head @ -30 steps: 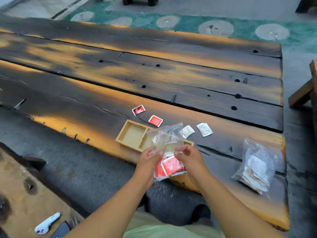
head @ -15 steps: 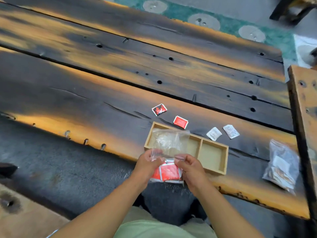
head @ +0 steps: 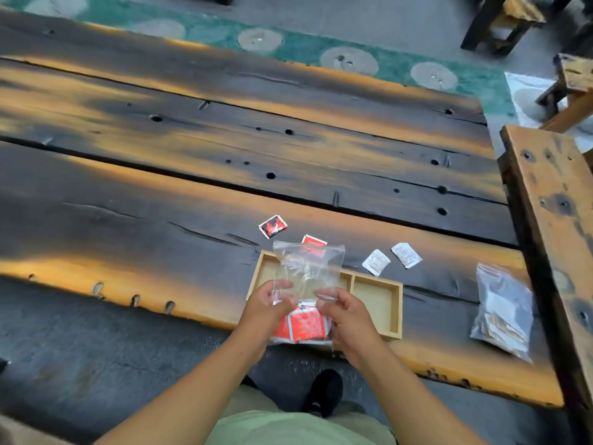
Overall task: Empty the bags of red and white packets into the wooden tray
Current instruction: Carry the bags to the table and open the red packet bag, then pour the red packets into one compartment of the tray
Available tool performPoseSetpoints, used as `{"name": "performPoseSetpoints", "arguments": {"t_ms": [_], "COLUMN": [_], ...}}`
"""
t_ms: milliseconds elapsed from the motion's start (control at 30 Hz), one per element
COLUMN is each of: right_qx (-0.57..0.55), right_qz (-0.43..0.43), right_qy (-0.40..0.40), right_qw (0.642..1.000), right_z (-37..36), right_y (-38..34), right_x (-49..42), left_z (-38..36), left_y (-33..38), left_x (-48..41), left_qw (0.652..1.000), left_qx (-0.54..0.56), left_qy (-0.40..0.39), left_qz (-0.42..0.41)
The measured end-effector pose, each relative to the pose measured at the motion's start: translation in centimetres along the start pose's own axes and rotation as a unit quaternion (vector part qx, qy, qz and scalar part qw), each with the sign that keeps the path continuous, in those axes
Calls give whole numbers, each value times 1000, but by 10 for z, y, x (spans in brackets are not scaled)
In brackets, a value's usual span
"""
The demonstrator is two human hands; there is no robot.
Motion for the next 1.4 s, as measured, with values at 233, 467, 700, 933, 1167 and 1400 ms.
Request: {"name": "performPoseSetpoints", "arguments": {"t_ms": [233,467,700,933,1167,1400], "right_qx": [-14,2,49,185,217,96], "right_qz": [12,37,42,64,163,140], "right_qy": [-16,-7,6,44,128,64], "right_qw": [1000,999,998,980,954,983], "right_z": [16,2,-19,-18,-24,-39], "right_y": [-12,-31,-34,-36,-79,-94], "right_x": [-7,-15,-24,-30,-8,8], "left_z": [-13,-20,-15,-5,-22,-36], "left_y": [48,143,169,153,133,107], "left_x": [-11,-40,-41,-47,-37,-26], "left_qw": [998,949,776,823,929,970], "left_qx": [-1,-222,-556,-510,-311,-134], "left_qy": [13,-17,-130,-220,-194,-177], "left_qz": [-59,-224,-266,-121,-54,-99]}}
Point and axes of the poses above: each hand's wrist, its own x-axis away from the middle knuckle, its own z-axis out of the back of the hand, y = z × x, the point moved 2 cm from there along -x, towards the middle knuckle, and after that the axes turned 2 degrees about z, right-handed, at the moved point
